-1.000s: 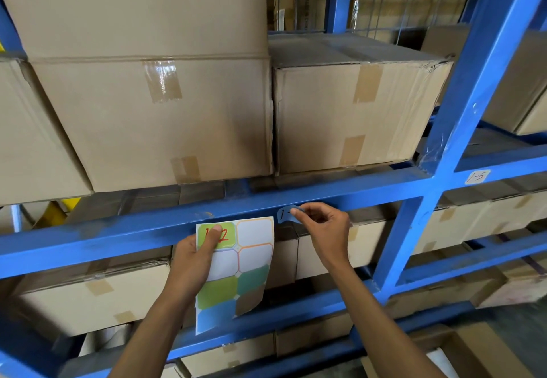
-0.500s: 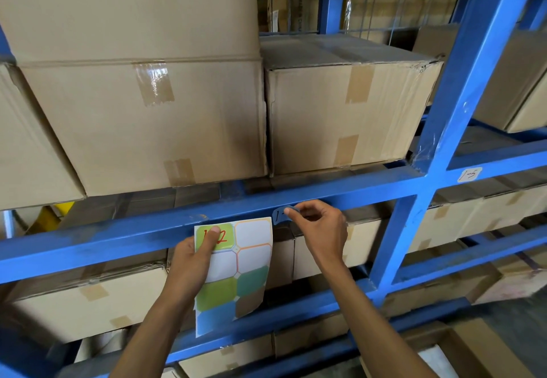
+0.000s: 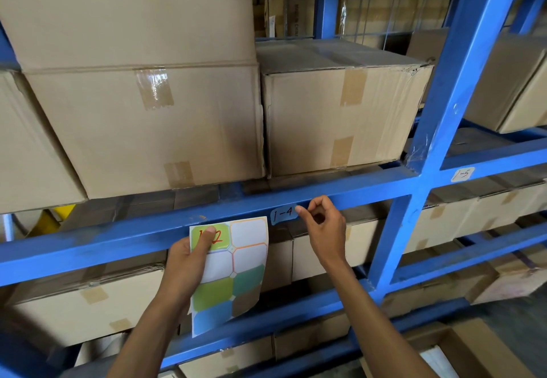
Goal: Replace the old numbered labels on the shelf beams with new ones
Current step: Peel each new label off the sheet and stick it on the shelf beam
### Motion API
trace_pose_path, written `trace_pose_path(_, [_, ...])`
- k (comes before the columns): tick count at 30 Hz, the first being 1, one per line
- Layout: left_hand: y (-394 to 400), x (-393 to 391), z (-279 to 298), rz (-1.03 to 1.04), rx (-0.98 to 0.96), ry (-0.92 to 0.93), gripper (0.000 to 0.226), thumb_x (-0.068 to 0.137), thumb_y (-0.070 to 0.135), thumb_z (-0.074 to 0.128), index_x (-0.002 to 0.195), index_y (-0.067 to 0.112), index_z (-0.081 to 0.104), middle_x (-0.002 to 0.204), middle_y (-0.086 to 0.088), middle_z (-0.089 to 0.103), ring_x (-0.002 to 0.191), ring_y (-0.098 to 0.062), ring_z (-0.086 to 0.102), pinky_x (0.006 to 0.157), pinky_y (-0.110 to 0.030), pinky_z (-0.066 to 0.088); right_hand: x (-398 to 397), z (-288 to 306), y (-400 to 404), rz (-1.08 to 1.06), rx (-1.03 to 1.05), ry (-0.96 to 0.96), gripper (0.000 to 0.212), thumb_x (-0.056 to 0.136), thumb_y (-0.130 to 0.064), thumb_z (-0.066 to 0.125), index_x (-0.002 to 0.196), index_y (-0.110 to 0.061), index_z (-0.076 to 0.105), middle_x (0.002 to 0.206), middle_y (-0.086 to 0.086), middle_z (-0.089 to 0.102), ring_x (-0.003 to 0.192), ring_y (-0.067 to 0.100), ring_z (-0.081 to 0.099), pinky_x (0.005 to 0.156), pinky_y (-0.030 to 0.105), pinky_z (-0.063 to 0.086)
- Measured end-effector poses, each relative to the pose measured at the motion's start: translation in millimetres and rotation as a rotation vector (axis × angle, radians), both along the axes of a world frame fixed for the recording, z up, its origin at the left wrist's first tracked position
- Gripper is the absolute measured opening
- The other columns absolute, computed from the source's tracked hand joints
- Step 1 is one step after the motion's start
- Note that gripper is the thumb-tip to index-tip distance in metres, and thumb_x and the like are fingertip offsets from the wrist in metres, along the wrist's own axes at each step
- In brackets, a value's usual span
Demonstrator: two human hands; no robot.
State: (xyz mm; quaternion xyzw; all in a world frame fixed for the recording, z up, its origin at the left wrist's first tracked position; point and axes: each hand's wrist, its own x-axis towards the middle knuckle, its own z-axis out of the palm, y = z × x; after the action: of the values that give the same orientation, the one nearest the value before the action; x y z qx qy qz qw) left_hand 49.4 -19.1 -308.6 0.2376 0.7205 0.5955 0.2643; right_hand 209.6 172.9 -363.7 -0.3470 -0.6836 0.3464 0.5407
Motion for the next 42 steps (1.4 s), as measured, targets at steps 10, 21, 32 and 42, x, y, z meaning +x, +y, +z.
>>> trace_pose_path(10, [-4, -4, 4, -0.001, 0.003, 0.008, 0.037, 0.095, 0.036, 0.059, 0.076, 0.008, 0.072, 0.071, -0.014, 0.076, 0.066, -0.032, 0.070, 0.066, -0.039, 0.054, -15, -14, -14, -0.167, 0.090, -0.143, 0.033, 0.073, -0.034, 0.072, 0.084, -0.031, 0.041, 0.077, -0.011, 0.047, 0.076, 0.013, 0.047, 0.063, 0.028, 0.043])
trace_pose_path(21, [-13, -10, 5, 0.020, 0.041, -0.024, 0.032, 0.095, 0.035, 0.059, 0.079, 0.010, 0.072, 0.073, -0.010, 0.077, 0.067, -0.030, 0.070, 0.063, -0.035, 0.054, -31, -6, -30, -0.359, 0.131, -0.319, 0.060, 0.063, -0.068, 0.067, 0.088, -0.026, 0.034, 0.084, -0.005, 0.042, 0.079, 0.015, 0.041, 0.071, 0.031, 0.033])
trace_pose_path(32, [-14, -9, -3, -0.012, 0.044, -0.045, 0.035, 0.094, 0.040, 0.059, 0.081, 0.011, 0.073, 0.072, -0.010, 0.078, 0.068, -0.032, 0.072, 0.064, -0.038, 0.057, -25, 14, -28, -0.375, -0.028, -0.375, 0.074, 0.058, -0.090, 0.055, 0.080, -0.022, 0.038, 0.073, -0.004, 0.052, 0.073, 0.017, 0.047, 0.073, 0.034, 0.027])
trace_pose_path(42, [-10, 2, 13, -0.027, 0.103, -0.044, 0.042, 0.097, 0.044, 0.052, 0.087, 0.010, 0.075, 0.081, -0.013, 0.079, 0.075, -0.032, 0.074, 0.072, -0.039, 0.056, -10, 68, -59, 0.239, -0.018, 0.040, 0.027, 0.082, -0.050, 0.070, 0.075, -0.028, 0.055, 0.062, -0.013, 0.051, 0.059, 0.000, 0.044, 0.057, 0.016, 0.039])
